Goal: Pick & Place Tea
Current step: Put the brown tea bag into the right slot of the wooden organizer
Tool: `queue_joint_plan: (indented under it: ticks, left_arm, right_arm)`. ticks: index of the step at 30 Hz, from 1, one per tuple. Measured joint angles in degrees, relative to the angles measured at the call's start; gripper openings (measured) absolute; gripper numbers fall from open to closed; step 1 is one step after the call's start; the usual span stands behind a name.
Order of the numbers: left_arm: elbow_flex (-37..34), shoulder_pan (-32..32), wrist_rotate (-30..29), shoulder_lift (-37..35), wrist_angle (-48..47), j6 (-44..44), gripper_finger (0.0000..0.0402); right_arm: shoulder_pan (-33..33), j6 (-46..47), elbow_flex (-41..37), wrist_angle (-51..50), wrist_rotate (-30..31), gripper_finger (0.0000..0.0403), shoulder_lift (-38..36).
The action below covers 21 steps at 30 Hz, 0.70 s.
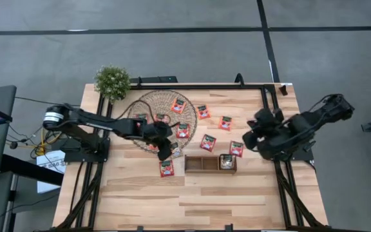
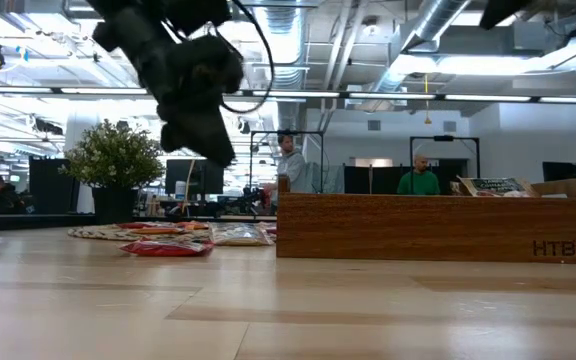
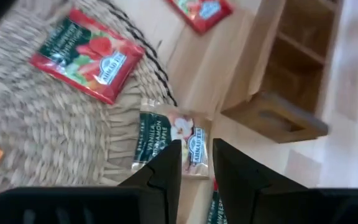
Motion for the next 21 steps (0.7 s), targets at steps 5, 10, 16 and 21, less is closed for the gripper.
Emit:
queue_joint_plan:
  ticks: [5, 10, 16, 21]
  left_arm:
    - [3.0, 1.5, 0.6, 4.1, -3.1, 0.0, 0.0083]
    - [8.2, 2.0, 0.9, 7.9, -6.1, 1.9, 0.0095]
    - [14.8, 2.0, 1.1, 13.8, -13.2, 2.8, 0.0126]
    - [18.3, 2.0, 0.1, 17.8, -19.6, 2.8, 0.0144]
  right_arm:
    - [4.5, 3.5, -4.1, 2.1, 4.5, 0.0008, -5.0]
    - [6.7, 3.5, -7.2, 2.2, 5.1, 0.0012, -6.0]
    - [8.8, 4.4, -8.8, 2.4, 5.1, 0.001, -6.0]
    - [11.9, 6.6, -10.4, 2.2, 5.3, 0.0008, -6.0]
